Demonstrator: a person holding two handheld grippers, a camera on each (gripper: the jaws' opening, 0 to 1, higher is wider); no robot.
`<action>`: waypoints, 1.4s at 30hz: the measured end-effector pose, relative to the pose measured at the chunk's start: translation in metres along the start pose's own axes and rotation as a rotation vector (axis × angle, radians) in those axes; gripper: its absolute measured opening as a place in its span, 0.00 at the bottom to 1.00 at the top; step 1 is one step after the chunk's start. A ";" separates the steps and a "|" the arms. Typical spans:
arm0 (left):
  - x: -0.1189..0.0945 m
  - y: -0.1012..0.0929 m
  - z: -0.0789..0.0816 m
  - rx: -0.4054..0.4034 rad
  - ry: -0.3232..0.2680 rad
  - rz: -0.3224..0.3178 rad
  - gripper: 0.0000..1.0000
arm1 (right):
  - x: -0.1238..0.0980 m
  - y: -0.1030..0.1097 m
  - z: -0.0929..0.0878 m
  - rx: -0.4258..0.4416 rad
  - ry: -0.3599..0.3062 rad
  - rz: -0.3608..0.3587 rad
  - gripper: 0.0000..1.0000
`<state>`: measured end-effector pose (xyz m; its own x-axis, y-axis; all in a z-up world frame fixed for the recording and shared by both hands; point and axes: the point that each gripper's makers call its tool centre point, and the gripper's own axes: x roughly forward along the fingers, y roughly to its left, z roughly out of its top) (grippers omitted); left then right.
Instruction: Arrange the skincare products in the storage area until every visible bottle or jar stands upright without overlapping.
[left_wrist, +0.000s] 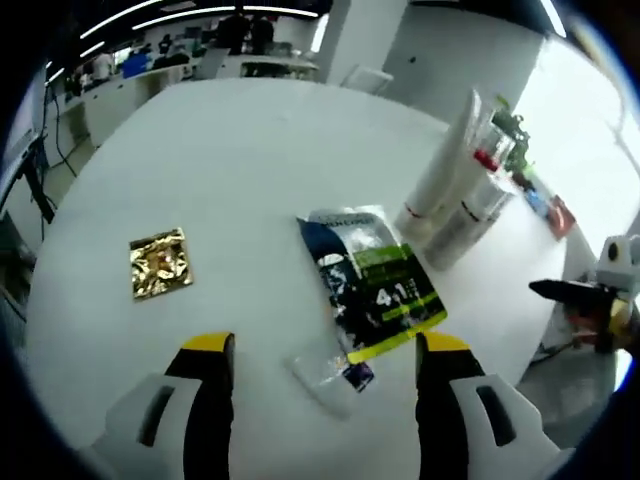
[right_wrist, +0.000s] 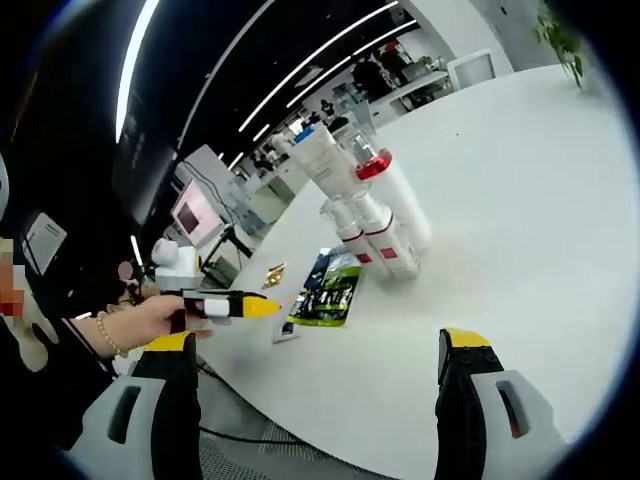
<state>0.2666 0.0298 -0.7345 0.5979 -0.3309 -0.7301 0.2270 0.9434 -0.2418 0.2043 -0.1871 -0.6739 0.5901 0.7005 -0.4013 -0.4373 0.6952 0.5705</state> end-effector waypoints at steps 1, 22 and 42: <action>-0.002 0.002 0.000 -0.001 -0.006 0.002 0.71 | 0.000 0.001 -0.001 -0.005 0.001 0.000 1.00; -0.065 0.011 -0.032 0.071 -0.093 -0.022 0.93 | -0.001 -0.001 0.002 -0.073 -0.029 -0.011 1.00; -0.106 0.017 -0.013 0.161 -0.223 -0.010 0.98 | -0.002 -0.001 0.004 -0.100 -0.040 -0.016 1.00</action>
<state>0.1968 0.0816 -0.6700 0.7454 -0.3535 -0.5652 0.3422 0.9305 -0.1306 0.2058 -0.1895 -0.6707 0.6234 0.6836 -0.3795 -0.4918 0.7202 0.4894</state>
